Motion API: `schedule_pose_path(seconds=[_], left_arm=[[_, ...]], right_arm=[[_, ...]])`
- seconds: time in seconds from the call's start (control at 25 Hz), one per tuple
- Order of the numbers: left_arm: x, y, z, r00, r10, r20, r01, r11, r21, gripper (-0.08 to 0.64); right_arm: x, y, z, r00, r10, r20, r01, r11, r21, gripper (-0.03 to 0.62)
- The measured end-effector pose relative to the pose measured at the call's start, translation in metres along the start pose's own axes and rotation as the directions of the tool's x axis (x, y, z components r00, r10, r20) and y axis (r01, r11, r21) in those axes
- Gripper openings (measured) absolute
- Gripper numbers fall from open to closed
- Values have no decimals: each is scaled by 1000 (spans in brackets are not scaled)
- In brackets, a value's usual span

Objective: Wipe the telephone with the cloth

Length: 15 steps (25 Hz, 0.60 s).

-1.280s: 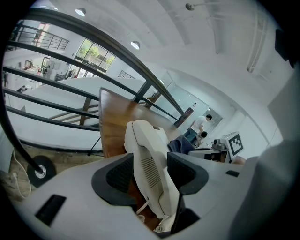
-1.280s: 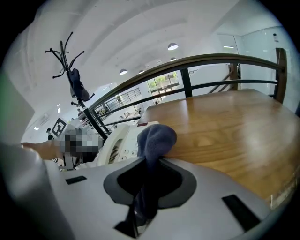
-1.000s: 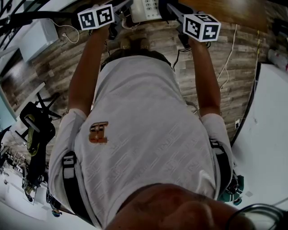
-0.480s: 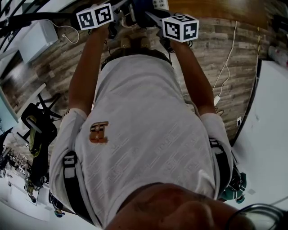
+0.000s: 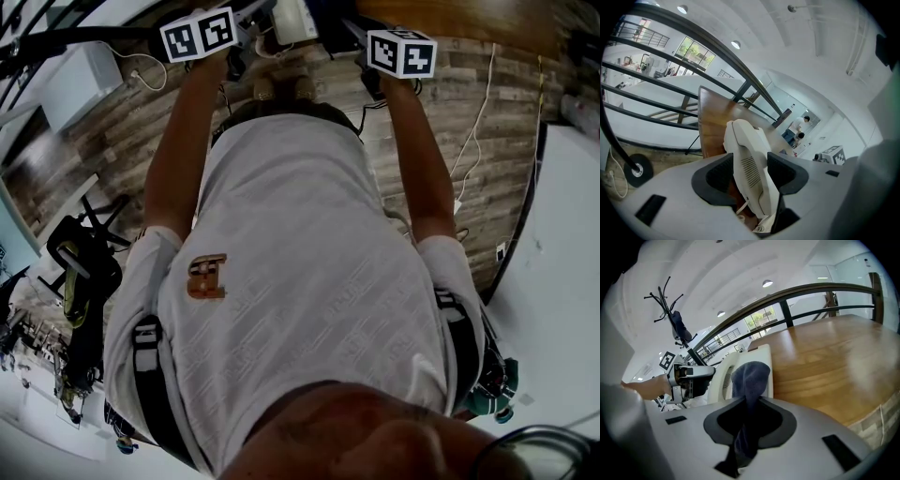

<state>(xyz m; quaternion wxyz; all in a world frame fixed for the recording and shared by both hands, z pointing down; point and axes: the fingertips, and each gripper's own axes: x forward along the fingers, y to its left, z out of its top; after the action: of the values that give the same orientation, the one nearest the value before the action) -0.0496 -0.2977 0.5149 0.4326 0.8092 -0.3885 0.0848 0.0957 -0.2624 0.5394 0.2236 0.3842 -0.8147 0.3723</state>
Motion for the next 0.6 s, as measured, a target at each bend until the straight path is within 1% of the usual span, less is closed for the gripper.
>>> schedule_pose_path(seconds=[0.2,0.32,0.44,0.6], left_arm=[[0,1,-1,1000,-3,-4,3,1000,5,236],[1,0,0,1000,1,-7,-1,1000,19,238],[1,-1,0,1000,12,-16,-11,999,46,236],[-2,-3,3,999,33,-22,-31,995,94,236]], right_arm=[[-15,-28,1,998,-69,5,69,998,5,72],[-24,-41,4,995,-97,17,97,995,19,72],[-34,-42,10,994,-99,43,97,995,32,72],[-45,-29,29,993,-71,95,70,997,16,72]])
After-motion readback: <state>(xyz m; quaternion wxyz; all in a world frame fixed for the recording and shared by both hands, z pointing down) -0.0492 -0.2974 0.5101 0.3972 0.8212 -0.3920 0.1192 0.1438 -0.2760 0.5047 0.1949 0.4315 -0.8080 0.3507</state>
